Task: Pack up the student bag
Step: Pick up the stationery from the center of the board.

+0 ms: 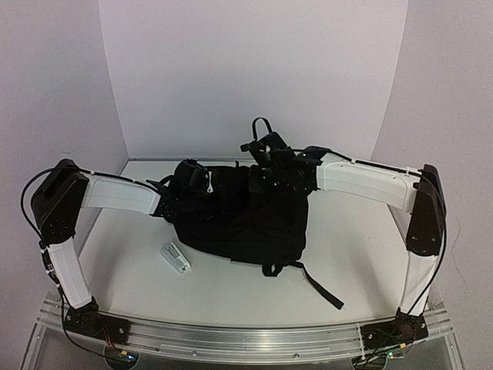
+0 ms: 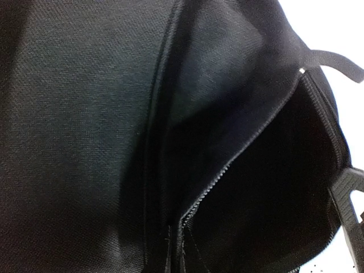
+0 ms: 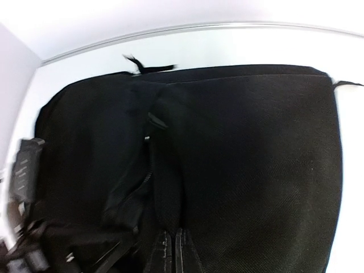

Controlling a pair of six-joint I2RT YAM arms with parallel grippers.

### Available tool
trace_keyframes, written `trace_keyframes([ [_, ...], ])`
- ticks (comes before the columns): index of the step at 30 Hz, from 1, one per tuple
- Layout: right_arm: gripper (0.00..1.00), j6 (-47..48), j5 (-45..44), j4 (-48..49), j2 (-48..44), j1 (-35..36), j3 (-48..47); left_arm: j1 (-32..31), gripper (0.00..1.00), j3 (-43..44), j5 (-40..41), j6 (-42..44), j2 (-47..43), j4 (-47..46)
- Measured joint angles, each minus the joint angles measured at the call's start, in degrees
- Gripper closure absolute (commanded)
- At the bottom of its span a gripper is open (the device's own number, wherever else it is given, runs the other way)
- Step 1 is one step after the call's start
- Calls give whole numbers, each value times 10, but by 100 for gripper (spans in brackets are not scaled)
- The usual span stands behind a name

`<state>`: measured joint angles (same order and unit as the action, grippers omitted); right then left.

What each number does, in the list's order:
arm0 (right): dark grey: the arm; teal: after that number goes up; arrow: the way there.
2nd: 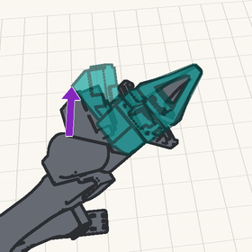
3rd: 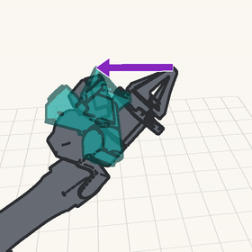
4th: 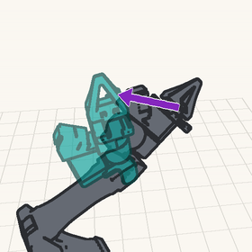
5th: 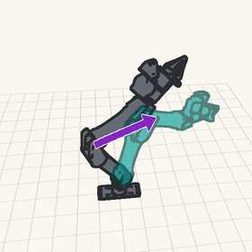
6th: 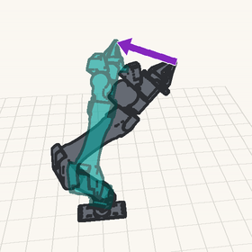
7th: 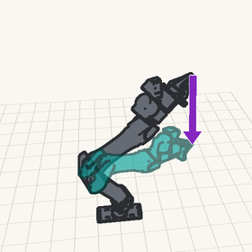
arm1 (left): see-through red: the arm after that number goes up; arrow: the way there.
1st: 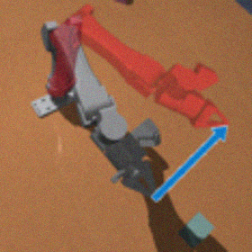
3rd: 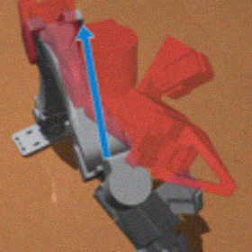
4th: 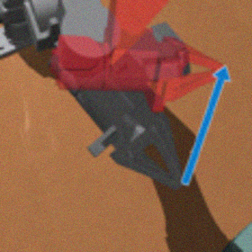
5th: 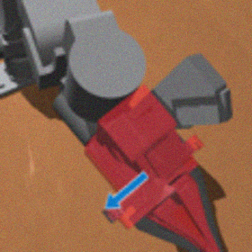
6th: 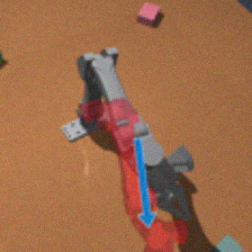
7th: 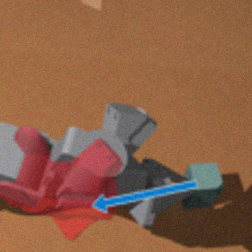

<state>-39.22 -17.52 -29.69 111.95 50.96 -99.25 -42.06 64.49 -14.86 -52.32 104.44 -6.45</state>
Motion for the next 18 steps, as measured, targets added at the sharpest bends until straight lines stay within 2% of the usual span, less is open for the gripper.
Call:
trace_keyframes([
  [6,100,0,9,17,-7,-1,21,5,37,-1,-8,18,-10,7],
  [11,100,0,9,26,-7,-2,22,10,9,-33,26,33,-103,91],
  [13,100,0,9,29,-7,-2,22,12,1,-51,52,31,-159,138],
  [18,100,0,9,33,-7,-2,22,19,0,-107,113,-13,-310,268],
])
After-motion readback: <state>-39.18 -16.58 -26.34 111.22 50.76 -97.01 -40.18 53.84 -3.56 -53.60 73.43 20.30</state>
